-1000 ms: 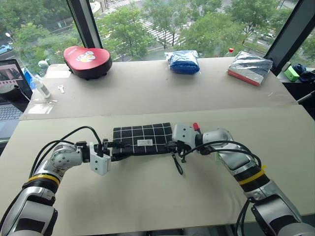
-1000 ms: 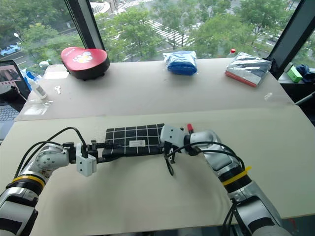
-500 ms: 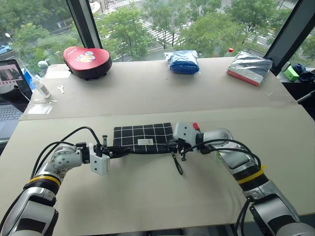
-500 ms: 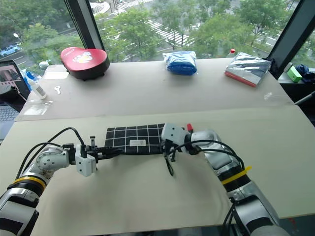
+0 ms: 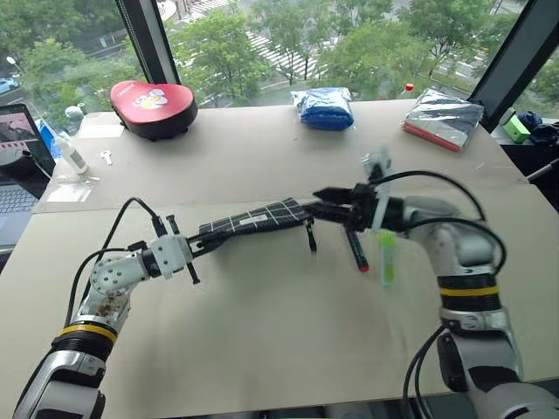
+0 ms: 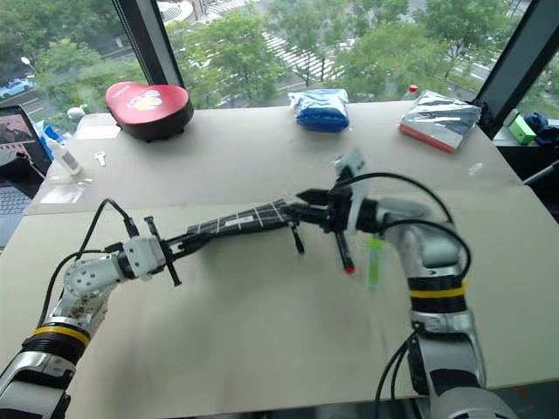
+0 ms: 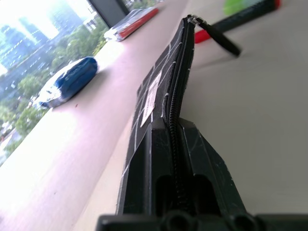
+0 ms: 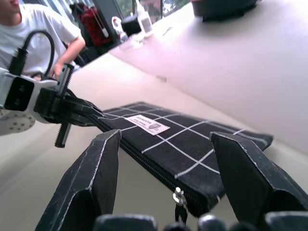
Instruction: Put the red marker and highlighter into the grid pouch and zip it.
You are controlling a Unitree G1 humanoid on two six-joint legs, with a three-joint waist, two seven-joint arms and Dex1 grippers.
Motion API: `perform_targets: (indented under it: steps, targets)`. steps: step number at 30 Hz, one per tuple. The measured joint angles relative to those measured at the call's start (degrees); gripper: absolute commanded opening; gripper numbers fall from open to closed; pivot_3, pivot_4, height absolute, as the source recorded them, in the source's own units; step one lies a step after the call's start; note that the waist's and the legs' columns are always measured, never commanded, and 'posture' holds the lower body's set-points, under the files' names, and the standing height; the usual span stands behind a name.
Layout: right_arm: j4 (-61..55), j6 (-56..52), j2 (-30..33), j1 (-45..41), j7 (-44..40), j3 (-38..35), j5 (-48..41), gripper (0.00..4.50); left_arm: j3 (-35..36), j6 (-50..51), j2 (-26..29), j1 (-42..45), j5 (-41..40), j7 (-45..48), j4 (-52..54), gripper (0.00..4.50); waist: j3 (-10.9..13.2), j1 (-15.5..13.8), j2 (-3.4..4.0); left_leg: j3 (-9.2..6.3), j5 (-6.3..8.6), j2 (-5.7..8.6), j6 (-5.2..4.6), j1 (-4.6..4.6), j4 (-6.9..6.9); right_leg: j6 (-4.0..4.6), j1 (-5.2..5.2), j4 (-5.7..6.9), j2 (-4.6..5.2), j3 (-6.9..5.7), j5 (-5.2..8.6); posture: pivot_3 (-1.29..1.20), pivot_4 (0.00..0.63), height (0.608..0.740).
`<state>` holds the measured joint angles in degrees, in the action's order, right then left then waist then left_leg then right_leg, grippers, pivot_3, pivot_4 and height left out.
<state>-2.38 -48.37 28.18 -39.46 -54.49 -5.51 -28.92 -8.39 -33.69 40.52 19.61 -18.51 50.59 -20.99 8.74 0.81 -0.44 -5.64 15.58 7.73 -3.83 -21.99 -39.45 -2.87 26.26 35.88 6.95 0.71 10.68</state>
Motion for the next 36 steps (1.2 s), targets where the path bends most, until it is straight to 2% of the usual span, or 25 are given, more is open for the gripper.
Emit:
perform_targets:
  steps: [4,7,14,25,28,33,35,36]
  targets:
    - [-3.7,1.2,2.5,5.6,2.8,3.1,3.2,3.36,0.2,10.0,-0.9,-2.4,0.7,-2.1,6.5,0.00,0.0,0.1,-0.01,0.03,0.00,-0.03,0.02,0.03,0.00,0.00,0.00,0.01,-0.04,0.01,0.00,0.00,0.150,0.740]
    - [-2.1,3.3,0.2,8.6,6.8,8.3,7.7,3.36,0.5,13.7,-2.0,-2.6,2.1,-3.5,9.3,0.00,0.0,0.3,-0.01,0.09,-0.05,-0.03,0.11,0.02,-0.04,0.00,0.05,0.04,-0.02,0.09,0.00,0.00,0.150,0.740]
    - [4.8,9.3,-4.8,6.3,14.1,10.8,13.5,3.36,2.0,21.7,-4.0,-3.3,3.6,-5.9,15.1,0.00,0.0,0.0,-0.01,0.09,-0.06,-0.01,0.12,0.02,-0.27,0.02,-0.02,0.12,-0.02,0.08,-0.01,0.00,0.150,0.740]
    - [15.2,14.9,-9.8,1.1,17.5,11.9,17.2,3.36,4.2,27.7,-5.9,-4.7,3.6,-6.1,20.4,0.00,0.0,0.1,0.00,0.09,-0.05,-0.02,0.12,0.02,-0.26,0.03,0.00,0.12,-0.04,0.07,-0.02,0.00,0.150,0.740]
    - [17.8,16.3,-11.1,0.2,18.4,11.8,17.6,2.69,4.9,28.4,-6.5,-4.8,3.6,-6.2,20.4,0.00,0.0,0.1,0.00,0.09,-0.06,-0.01,0.12,0.01,-0.27,0.03,0.00,0.11,-0.04,0.08,-0.02,0.00,0.150,0.740]
    - [17.3,17.3,-10.8,0.0,15.2,11.9,16.9,0.98,5.0,28.8,-7.4,-5.0,4.0,-6.3,20.5,0.00,0.0,0.1,0.00,0.09,-0.05,-0.02,0.12,0.01,-0.27,0.03,-0.01,0.11,-0.04,0.07,-0.02,0.00,0.150,0.740]
    - [16.7,17.3,-10.4,0.1,13.9,11.9,16.7,0.14,5.1,28.9,-7.6,-5.0,4.4,-6.7,20.7,0.00,0.0,0.1,0.00,0.09,-0.05,-0.02,0.12,0.01,-0.27,0.03,-0.01,0.11,-0.04,0.07,-0.02,0.00,0.150,0.740]
    - [16.1,17.3,-10.1,0.1,13.2,11.9,16.6,0.02,5.1,28.9,-7.7,-5.0,4.8,-7.0,20.7,0.00,0.0,0.1,0.00,0.09,-0.05,-0.02,0.12,0.01,-0.27,0.03,-0.01,0.11,-0.04,0.07,-0.02,0.00,0.150,0.740]
